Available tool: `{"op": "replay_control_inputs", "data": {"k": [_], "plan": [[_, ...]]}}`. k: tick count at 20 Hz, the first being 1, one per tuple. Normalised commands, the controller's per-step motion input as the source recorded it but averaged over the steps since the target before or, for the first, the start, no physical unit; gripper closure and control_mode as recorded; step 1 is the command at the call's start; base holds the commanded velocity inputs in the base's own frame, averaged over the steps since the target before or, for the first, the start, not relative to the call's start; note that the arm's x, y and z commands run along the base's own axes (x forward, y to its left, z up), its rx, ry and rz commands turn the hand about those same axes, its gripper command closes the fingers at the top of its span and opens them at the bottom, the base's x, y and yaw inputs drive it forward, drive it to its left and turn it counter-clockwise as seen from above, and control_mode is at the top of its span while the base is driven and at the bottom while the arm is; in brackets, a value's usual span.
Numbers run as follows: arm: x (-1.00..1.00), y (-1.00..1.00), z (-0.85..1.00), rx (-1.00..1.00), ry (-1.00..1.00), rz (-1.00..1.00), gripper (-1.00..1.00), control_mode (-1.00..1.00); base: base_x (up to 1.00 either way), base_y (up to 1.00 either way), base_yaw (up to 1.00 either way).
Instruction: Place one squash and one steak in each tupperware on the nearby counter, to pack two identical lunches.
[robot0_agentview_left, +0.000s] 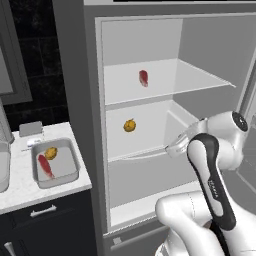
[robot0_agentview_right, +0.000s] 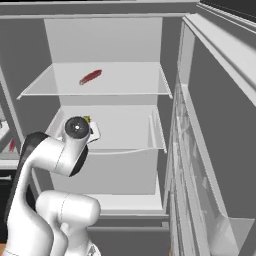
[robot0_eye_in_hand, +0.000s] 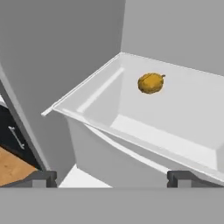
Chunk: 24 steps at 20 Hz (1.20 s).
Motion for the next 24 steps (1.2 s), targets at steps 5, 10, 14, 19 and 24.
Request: {"op": "replay_control_inputs", "data": {"k": [5,10,14,19,24], "plan": [[1.0,0.41,0.61,-0.02,0.11,0.0,-1.0,-1.0,0.0,0.0,0.0],[1.0,0.39,0.25,0.0,0.32,-0.11,-1.0,-1.0,0.0,0.0,0.0],[0.59,0.03,-0.06,0.0,0.32,-0.14,-1.0,-1.0,0.0,0.0,0.0],[0.34,0.0,-0.64,0.0,0.05,-0.11,-1.0,-1.0,0.0,0.0,0.0],[0.43,0.06,-0.79,0.0,0.0,-0.09,-1.0,-1.0,0.0,0.0,0.0]]}}
